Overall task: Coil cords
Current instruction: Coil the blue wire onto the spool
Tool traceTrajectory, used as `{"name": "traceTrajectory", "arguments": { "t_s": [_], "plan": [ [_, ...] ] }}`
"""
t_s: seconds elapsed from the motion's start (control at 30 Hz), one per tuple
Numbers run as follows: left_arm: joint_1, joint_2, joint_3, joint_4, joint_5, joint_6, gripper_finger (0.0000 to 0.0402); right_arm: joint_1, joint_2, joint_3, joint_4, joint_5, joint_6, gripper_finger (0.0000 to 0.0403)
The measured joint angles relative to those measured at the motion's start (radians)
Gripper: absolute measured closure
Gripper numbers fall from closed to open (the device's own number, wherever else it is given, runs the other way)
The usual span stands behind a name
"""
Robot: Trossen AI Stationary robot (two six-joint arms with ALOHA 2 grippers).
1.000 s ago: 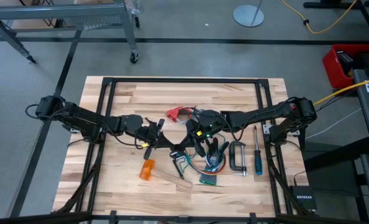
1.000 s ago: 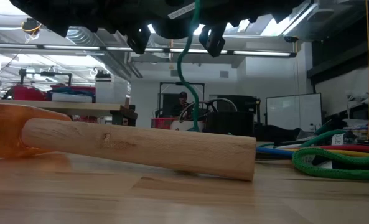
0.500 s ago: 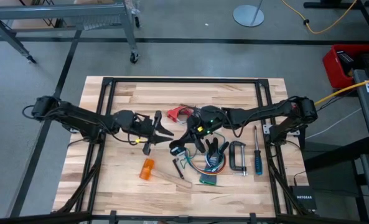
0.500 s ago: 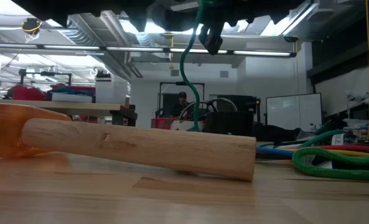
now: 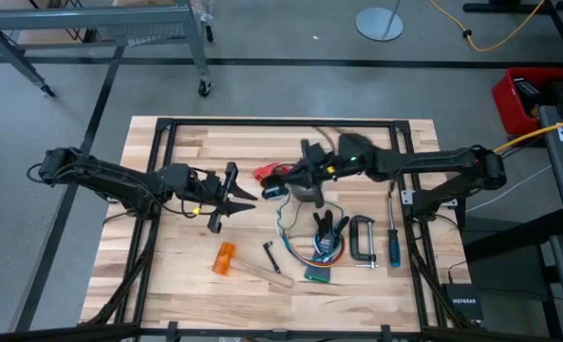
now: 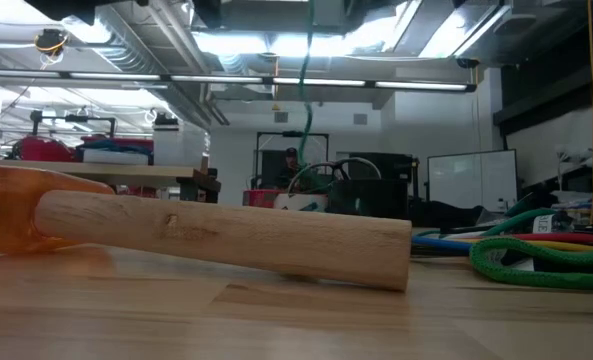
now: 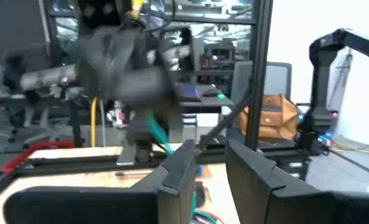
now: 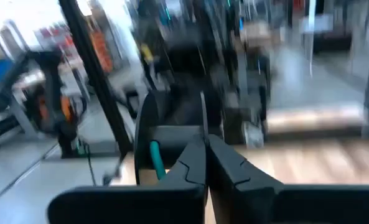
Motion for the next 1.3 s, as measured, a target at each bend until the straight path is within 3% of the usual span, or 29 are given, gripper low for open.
{"name": "traceTrajectory", "arguments": {
  "t_s": [0.2, 0.4, 0.73, 1.3],
  "plan": [
    [0.000, 0.012, 0.000, 0.075, -0.060, 0.043, 0.0335, 0.001, -0.036, 0.000, 0.194, 0.012, -0.087, 0.0401],
    [0.000, 0.067, 0.000, 0.288, -0.061, 0.058, 0.0339, 0.001, -0.038, 0.000, 0.327, 0.087, -0.145, 0.0401],
    [0.002, 0.132, 0.000, 0.633, -0.129, 0.300, 0.0339, 0.002, -0.031, 0.000, 0.493, 0.079, -0.176, 0.0401],
    [0.002, 0.132, 0.100, 0.475, -0.169, 0.381, 0.0329, 0.002, 0.118, 0.000, 0.616, -0.033, -0.177, 0.0402]
  ]
}}
